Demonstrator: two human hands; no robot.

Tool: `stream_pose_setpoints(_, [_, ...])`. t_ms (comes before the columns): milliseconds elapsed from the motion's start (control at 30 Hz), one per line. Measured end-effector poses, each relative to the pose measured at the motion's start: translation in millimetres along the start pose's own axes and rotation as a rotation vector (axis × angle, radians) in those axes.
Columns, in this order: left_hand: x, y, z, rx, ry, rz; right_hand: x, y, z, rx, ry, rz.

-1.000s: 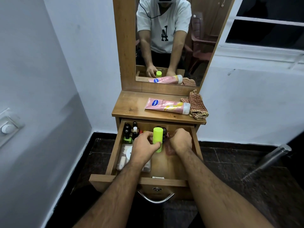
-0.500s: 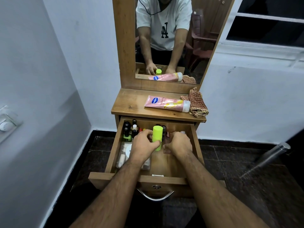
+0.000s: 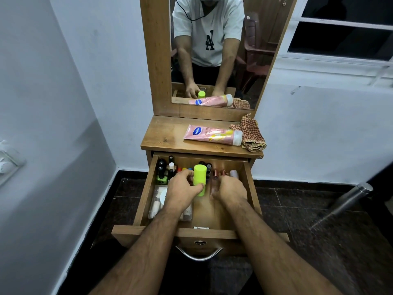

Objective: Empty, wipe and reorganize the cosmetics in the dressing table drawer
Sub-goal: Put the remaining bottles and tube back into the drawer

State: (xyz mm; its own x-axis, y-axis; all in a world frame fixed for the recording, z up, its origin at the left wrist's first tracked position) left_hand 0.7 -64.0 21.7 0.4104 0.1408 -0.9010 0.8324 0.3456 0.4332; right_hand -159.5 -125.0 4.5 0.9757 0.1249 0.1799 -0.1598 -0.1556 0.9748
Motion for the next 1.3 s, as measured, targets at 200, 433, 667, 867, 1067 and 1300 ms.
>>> stream_pose_setpoints(200, [2, 1, 0, 0.005, 0.005, 0.012, 0, -2, 2, 0.008, -0.002, -0.002])
stream_pose_setpoints(433, [4, -1, 2, 0.024, 0.026, 0.043, -10, 12, 4, -0.067, -0.031, 0.114])
stream_pose_setpoints(667, [5, -11, 6, 0.083, 0.056, 0.093, 10, -6, 1, 0.059, 0.058, 0.442])
stream_pose_setpoints(867, [5, -17, 15, 0.093, 0.049, 0.141, 9, -5, 4, 0.038, 0.063, 0.449])
stream_pose_setpoints(1067, [8, -21, 18, 0.090, 0.052, 0.181, 10, -7, 8, 0.037, 0.056, 0.458])
stream_pose_setpoints(1300, [10, -20, 18, 0.052, 0.047, 0.173, 9, -5, 6, 0.017, 0.056, 0.407])
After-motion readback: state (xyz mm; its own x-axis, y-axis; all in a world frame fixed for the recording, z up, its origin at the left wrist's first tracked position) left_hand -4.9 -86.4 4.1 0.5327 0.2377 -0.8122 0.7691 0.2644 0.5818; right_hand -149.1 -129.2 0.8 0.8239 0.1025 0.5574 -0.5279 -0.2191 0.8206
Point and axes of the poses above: each hand's wrist, its own z-axis towards the middle knuckle, its own y-axis out of the back of the hand, x = y × z, the point moved 8 cm from there along z, towards the middle knuckle, and after that the axes turned 9 degrees about -z, right-handed, at the moved point
